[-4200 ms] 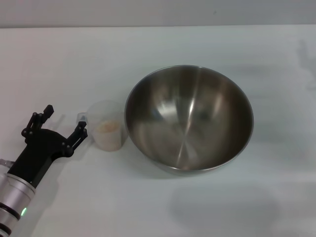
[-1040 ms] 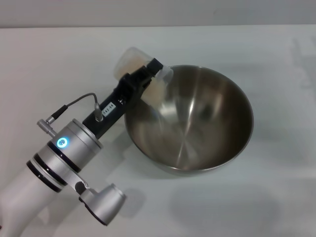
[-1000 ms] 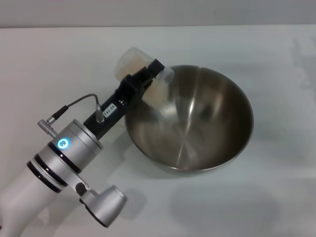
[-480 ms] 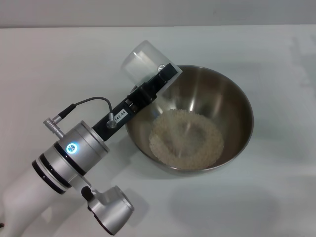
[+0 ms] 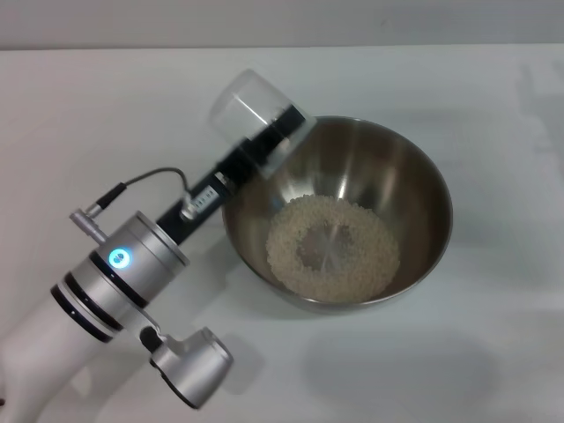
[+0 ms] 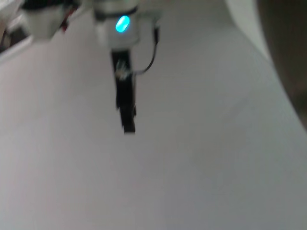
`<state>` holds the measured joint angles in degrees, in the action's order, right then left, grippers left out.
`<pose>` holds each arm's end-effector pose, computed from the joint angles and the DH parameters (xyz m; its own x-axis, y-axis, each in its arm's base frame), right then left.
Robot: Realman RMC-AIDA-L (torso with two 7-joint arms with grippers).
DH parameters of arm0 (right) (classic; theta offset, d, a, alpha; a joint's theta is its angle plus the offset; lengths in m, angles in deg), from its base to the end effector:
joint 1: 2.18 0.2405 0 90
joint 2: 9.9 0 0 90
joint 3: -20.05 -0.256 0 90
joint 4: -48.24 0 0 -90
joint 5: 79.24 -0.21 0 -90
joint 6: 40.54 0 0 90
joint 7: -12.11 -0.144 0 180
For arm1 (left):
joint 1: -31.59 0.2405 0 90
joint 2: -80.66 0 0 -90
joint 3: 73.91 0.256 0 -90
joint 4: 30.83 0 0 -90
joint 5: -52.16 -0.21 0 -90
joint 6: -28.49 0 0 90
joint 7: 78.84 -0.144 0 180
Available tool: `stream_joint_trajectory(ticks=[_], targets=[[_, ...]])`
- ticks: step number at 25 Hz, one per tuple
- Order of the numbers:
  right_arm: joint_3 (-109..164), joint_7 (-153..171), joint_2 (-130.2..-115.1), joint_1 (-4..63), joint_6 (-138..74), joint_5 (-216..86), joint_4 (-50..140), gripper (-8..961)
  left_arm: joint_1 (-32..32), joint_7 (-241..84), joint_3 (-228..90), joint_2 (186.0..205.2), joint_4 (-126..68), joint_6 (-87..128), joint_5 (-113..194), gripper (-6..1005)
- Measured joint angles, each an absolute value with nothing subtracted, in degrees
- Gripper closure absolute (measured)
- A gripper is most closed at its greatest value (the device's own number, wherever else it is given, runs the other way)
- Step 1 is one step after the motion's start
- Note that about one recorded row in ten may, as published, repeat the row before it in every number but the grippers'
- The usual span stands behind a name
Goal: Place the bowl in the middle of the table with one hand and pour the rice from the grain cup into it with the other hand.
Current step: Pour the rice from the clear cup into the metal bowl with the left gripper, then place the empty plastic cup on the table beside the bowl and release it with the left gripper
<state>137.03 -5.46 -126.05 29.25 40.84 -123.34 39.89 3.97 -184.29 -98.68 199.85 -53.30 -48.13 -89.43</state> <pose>0.2843 0.3672 0.0576 0.5167 0.4016 -0.7561 -0.7779 -0.1488 -0.6106 -0.2046 0.2882 -0.0958 0.1437 -0.6010 -0.7862 -0.7283 0.4737 -0.4952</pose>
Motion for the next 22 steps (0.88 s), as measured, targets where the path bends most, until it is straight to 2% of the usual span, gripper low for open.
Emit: stream_joint_trajectory(ticks=[2, 8, 11, 13, 18, 22], targets=[[137.03, -5.46, -126.04, 29.34, 40.82, -123.35, 39.87, 402, 4.17, -182.07, -99.27, 199.85, -53.46, -48.16, -89.39, 969], [137.03, -5.46, -126.00, 29.40, 40.81, -123.35, 39.58, 402, 8.53, -141.21, -111.09, 199.84, -57.42, -47.89, -88.53, 970], [137.03, -5.47, -126.00, 29.46, 40.80, -123.35, 39.56, 401, 8.87, -133.47, -113.03, 199.84, -57.30, -47.63, -87.98, 969], [137.03, -5.59, -125.99, 29.53, 40.91, -123.35, 39.54, 401, 9.13, -112.39, -116.80, 199.83, -55.58, -44.95, -82.97, 969], [137.03, -5.92, -126.01, 29.54, 41.18, -123.29, 39.46, 401, 8.33, -90.12, -118.14, 199.67, -52.12, -36.54, -73.46, 970], [137.03, -5.93, -126.07, 29.55, 41.21, -123.26, 39.43, 401, 8.07, -83.78, -118.15, 199.69, -50.94, -32.88, -71.91, 969]])
